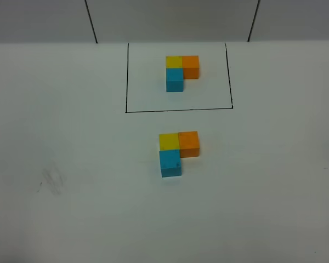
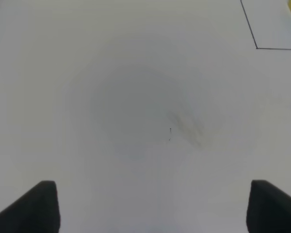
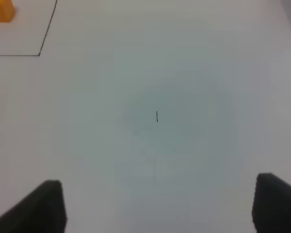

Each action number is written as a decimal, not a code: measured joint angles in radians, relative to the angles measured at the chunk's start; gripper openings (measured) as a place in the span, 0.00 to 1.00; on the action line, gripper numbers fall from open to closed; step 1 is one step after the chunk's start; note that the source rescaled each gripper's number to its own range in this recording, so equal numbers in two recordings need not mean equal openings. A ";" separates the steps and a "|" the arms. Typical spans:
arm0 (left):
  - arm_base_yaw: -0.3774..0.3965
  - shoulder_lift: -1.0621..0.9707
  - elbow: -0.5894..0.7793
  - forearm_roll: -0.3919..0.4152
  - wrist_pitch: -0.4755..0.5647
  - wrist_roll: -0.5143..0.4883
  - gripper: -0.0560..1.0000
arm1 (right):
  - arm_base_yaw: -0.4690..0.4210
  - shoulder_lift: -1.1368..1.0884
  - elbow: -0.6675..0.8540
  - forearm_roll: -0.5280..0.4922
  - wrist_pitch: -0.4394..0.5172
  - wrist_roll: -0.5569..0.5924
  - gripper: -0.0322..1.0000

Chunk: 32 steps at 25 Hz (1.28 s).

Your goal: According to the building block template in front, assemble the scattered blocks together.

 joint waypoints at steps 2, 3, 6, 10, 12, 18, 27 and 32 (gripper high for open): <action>0.000 0.000 0.000 0.000 0.000 0.000 0.67 | 0.000 0.000 0.000 0.000 0.000 0.000 0.63; 0.000 0.000 0.000 0.000 0.000 0.000 0.67 | 0.000 0.000 0.000 0.000 0.000 0.001 0.61; 0.000 0.000 0.000 0.000 0.000 0.000 0.67 | 0.000 0.000 0.000 0.000 -0.001 0.002 0.54; 0.000 0.000 0.000 0.000 0.000 0.000 0.67 | 0.000 0.000 0.000 0.000 -0.003 0.004 0.45; 0.000 0.000 0.000 0.000 0.000 0.000 0.67 | -0.007 0.000 0.000 0.000 -0.003 0.004 0.41; 0.000 0.000 0.000 0.000 0.000 0.000 0.67 | -0.042 0.000 0.000 0.001 -0.003 0.004 0.27; 0.000 0.000 0.000 0.000 0.000 0.000 0.67 | -0.042 0.000 0.000 0.001 -0.003 0.004 0.07; 0.000 0.000 0.000 0.000 0.000 0.000 0.67 | -0.042 0.000 0.000 0.001 -0.003 0.004 0.04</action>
